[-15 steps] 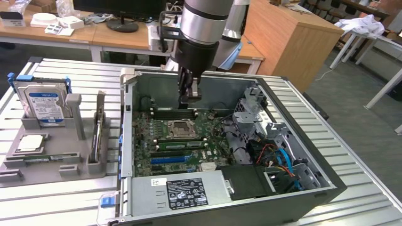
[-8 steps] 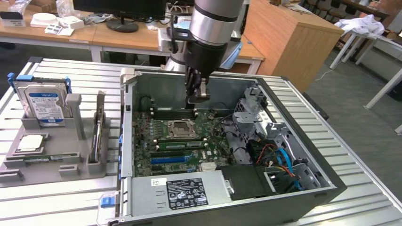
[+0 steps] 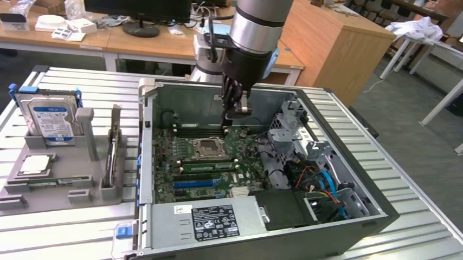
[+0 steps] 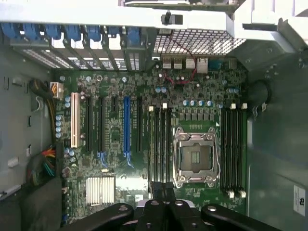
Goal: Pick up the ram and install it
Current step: 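Press down the ram until it locks into place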
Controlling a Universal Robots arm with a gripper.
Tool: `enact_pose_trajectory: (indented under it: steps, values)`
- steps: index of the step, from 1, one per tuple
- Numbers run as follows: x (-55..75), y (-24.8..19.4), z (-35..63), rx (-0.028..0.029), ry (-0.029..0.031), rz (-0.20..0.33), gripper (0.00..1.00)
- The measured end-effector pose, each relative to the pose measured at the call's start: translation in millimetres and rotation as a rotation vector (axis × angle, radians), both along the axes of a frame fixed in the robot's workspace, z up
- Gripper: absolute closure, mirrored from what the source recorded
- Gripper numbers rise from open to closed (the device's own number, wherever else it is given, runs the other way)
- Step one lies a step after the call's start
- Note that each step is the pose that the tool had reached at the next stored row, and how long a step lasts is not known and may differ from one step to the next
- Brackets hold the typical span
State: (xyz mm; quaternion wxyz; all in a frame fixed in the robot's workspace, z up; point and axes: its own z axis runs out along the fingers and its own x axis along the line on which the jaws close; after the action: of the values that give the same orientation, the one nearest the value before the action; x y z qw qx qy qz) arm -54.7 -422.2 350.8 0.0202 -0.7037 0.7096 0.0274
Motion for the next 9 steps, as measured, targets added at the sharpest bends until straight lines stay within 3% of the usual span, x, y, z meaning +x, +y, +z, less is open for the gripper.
enact_pose_trajectory:
  steps: [9]
  values:
    - [3.5, 0.0, 0.0, 0.0001, 0.0001, 0.000, 0.89]
